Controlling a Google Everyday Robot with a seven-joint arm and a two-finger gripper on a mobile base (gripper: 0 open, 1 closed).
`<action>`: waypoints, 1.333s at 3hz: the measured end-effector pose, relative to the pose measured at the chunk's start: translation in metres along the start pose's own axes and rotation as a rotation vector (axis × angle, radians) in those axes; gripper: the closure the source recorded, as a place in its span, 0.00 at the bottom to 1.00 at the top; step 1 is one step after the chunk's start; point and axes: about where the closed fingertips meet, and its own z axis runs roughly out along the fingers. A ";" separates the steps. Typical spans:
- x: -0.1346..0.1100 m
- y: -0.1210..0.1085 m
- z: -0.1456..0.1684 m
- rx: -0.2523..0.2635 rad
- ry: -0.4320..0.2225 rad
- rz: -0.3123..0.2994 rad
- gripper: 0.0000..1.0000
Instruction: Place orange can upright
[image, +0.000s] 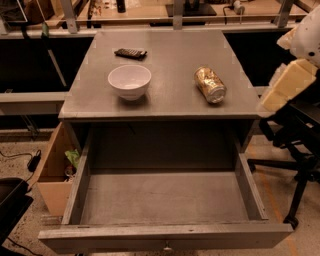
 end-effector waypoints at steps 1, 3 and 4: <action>-0.012 -0.032 0.016 0.038 -0.090 0.135 0.00; -0.029 -0.076 0.038 0.136 -0.045 0.412 0.00; -0.031 -0.076 0.039 0.137 -0.051 0.487 0.00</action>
Offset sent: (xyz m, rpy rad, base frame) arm 0.1065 -0.0056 -0.0014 0.2480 -0.0114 -0.5574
